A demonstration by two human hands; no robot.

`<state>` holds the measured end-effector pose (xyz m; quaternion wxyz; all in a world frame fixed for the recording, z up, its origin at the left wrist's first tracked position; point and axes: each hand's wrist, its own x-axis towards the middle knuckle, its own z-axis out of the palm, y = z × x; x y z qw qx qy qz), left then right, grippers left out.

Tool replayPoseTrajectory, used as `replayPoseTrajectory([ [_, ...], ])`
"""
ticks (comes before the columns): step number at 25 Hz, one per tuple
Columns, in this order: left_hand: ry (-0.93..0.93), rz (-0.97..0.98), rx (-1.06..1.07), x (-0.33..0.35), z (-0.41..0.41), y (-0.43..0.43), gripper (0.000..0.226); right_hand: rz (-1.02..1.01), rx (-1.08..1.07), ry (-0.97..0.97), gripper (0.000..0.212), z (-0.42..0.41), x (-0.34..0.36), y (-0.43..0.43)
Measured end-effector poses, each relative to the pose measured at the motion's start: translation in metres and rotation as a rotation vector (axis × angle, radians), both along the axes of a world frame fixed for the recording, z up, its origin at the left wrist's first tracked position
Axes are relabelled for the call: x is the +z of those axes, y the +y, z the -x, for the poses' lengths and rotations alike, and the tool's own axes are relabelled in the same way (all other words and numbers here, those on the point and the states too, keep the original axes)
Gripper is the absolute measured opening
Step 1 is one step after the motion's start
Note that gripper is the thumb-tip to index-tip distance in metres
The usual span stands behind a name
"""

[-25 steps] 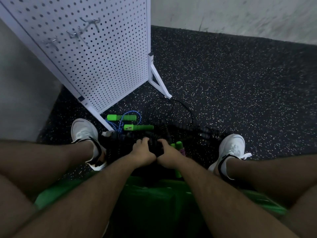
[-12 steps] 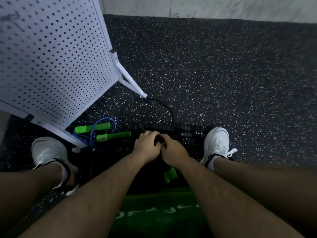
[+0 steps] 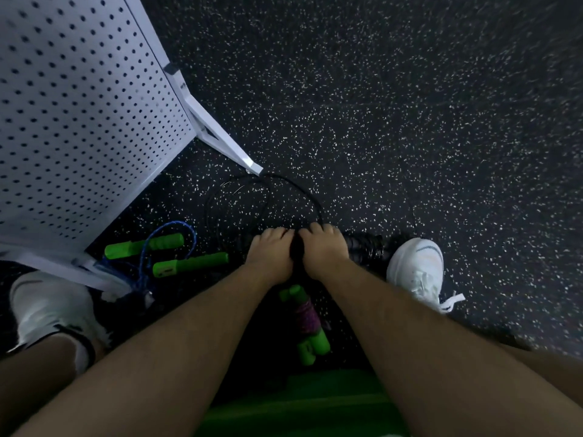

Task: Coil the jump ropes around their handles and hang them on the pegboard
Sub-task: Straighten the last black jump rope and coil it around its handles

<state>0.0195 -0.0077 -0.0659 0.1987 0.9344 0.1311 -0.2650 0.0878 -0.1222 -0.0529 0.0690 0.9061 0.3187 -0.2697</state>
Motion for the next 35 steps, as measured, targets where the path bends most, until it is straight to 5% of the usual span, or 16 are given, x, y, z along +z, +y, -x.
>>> replayPoseTrajectory([
  [6,-0.033,0.001,0.006,-0.014,-0.011,0.007,0.055,-0.014,-0.398,0.114,0.048,-0.021,-0.011,0.014],
  [9,-0.062,0.089,0.139,-0.003,-0.022,0.002,0.039,-0.198,-0.642,0.206,0.027,-0.025,-0.008,0.011],
  [12,-0.01,0.382,0.371,0.015,-0.029,-0.006,0.035,-0.432,-0.757,0.269,0.016,-0.03,0.015,0.007],
  [15,-0.118,0.745,0.625,0.045,-0.027,-0.013,0.022,-0.587,-0.82,0.317,0.037,-0.033,0.062,0.01],
  [19,-0.21,0.947,0.807,0.116,-0.024,-0.012,0.019,-0.706,-0.896,0.416,0.031,-0.036,0.135,0.016],
  [27,-0.478,0.76,0.546,0.247,0.022,-0.01,0.029,-1.04,-0.861,0.463,0.027,-0.006,0.287,0.015],
  [30,-0.612,0.623,0.527,0.308,0.032,-0.01,0.03,-1.164,-0.767,0.434,0.006,0.007,0.343,0.015],
  [35,-0.803,0.607,0.5,0.411,0.038,0.002,0.033,-1.215,-0.583,0.431,0.027,0.018,0.417,0.009],
])
